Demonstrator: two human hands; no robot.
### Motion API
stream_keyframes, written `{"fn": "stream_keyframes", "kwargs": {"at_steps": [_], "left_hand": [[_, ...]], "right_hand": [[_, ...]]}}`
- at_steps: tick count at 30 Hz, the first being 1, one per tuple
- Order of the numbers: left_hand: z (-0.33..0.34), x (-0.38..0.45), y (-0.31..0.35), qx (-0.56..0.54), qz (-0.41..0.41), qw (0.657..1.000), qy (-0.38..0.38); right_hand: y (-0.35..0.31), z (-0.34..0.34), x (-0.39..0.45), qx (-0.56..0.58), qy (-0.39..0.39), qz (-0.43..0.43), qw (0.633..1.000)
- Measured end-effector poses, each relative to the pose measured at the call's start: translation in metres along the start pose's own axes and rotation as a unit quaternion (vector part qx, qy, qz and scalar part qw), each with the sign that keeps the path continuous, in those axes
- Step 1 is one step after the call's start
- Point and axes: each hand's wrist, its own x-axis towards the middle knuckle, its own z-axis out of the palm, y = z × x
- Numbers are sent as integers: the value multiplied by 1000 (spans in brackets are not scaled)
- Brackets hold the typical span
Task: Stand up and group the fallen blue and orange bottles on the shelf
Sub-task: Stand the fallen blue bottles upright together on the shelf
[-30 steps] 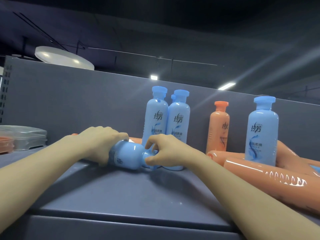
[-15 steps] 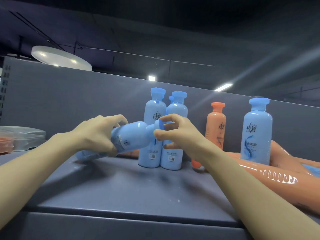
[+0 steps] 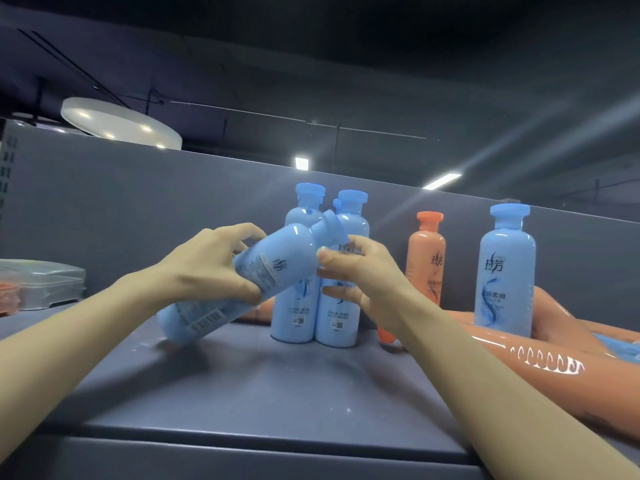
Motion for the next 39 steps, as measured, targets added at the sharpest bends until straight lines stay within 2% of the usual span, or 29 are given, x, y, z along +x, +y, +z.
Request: {"fn": "stream_keyframes", "kwargs": {"at_steps": [4,11,18,24,30,34,39], "left_hand": [[4,1,15,-48,-5,999,-13],[12,8,36,-175,-28,984,-24],[19,19,53,-352,-75,933,-15],[27,14,51,-446,-116,884,-75],[30,14,42,-535,-82,835,-101],[31,12,39,-546,-49,831,-96],[33,13,37,-564,-12,821,-86]], "right_hand": [[5,4,0,-45,-43,19,998],[6,-1,2,50,-70,47,995],[-2,-7,-4,148,-130,81,977],[4,-10,-10,159,-220,119,955],[8,-9,-10,153,-279,99,943],[17,0,-6,188,-315,89,926],[20,2,-4,197,-316,93,923]]}}
